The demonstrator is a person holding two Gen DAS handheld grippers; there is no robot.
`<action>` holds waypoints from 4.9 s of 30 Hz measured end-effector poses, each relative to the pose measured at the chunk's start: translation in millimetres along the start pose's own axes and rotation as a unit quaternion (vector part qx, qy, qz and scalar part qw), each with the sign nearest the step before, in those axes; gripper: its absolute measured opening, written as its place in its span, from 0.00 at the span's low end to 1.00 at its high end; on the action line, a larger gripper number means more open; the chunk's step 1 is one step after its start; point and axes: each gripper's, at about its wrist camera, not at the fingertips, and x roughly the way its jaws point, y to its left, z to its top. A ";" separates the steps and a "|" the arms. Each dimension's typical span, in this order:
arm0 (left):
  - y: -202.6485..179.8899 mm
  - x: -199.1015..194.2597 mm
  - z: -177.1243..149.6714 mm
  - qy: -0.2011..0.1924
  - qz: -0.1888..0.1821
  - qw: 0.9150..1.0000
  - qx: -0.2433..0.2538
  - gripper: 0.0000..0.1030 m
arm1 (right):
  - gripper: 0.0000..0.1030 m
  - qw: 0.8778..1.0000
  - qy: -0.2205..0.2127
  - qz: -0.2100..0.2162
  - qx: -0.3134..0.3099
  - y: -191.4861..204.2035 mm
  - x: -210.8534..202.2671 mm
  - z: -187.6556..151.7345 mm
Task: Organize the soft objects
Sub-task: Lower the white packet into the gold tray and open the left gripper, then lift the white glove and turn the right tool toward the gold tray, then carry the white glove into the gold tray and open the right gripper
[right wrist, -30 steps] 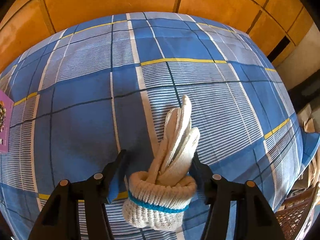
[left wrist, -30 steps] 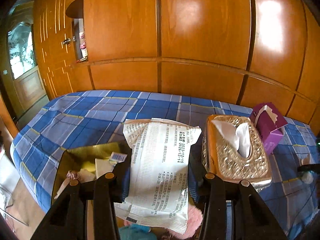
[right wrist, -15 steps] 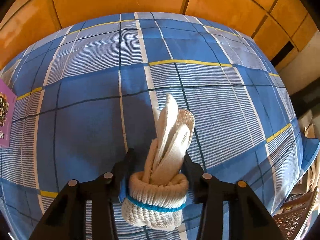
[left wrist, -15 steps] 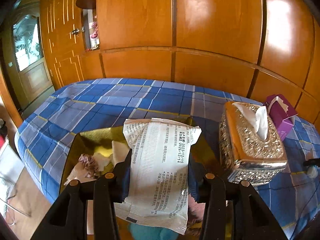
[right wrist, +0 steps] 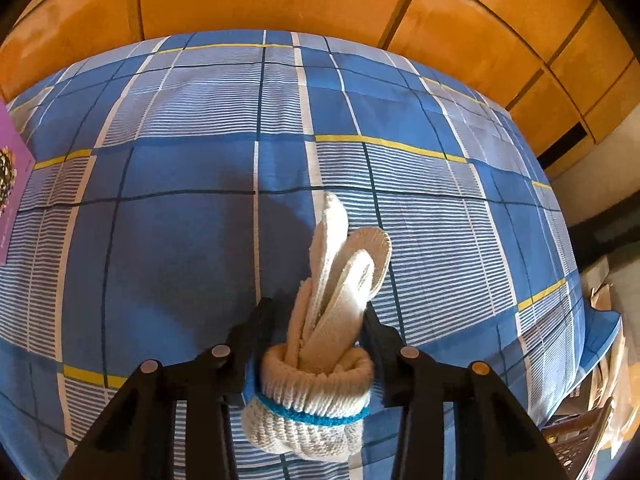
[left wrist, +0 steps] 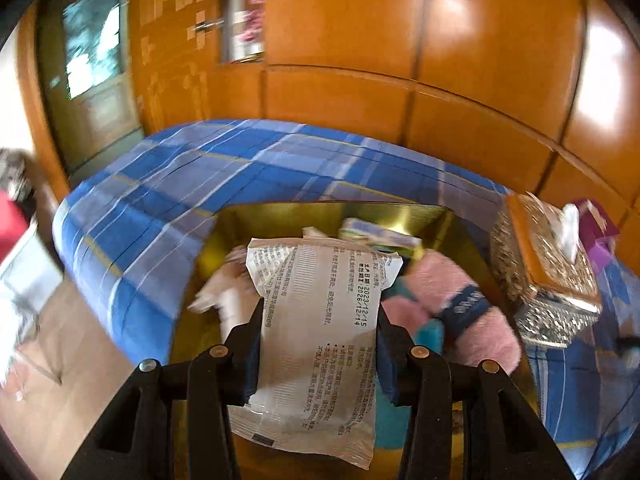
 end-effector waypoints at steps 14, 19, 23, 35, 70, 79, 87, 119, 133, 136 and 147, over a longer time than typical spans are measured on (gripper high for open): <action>7.3 29.4 -25.3 0.072 -0.048 0.995 -0.056 0.46 | 0.39 1.000 -0.005 -0.009 -0.014 2.5 -1.7 0.0; -8.9 52.3 -19.3 0.071 -0.018 0.997 -0.023 0.47 | 0.39 1.000 -0.007 -0.015 -0.023 4.2 -1.9 -0.2; -17.2 61.0 -13.3 0.057 0.010 0.998 0.009 0.59 | 0.39 0.999 -0.007 -0.017 -0.026 4.7 -1.3 0.0; -20.3 39.7 -26.6 0.025 0.033 0.999 0.032 0.72 | 0.39 0.999 -0.009 -0.020 -0.029 5.7 -0.8 -0.4; -21.1 2.8 -23.2 0.002 0.007 0.998 0.055 0.73 | 0.34 0.999 0.012 0.034 0.035 -10.9 7.8 3.5; -24.1 2.2 -23.1 0.007 -0.010 0.998 0.069 0.73 | 0.31 1.000 0.013 0.025 0.011 -2.9 7.7 12.5; -26.3 4.8 -24.6 0.015 -0.019 0.997 0.073 0.73 | 0.30 0.999 0.007 0.040 0.001 10.4 -3.2 50.7; -42.0 -0.2 -37.5 0.015 -0.041 0.993 0.107 0.73 | 0.30 0.834 -0.297 0.224 -0.408 260.5 -293.3 74.8; 12.0 -12.2 -19.2 -0.015 0.029 0.999 0.040 0.73 | 0.30 0.787 -0.150 0.351 -0.484 335.5 -257.0 -71.0; 18.9 -11.5 -17.7 -0.016 0.037 0.999 0.027 0.74 | 0.30 0.790 -0.134 0.356 -0.480 346.7 -244.3 -90.6; 30.4 -14.5 -14.3 -0.029 0.054 0.998 0.003 0.79 | 0.30 0.829 -0.161 0.310 -0.437 403.2 -216.2 -100.7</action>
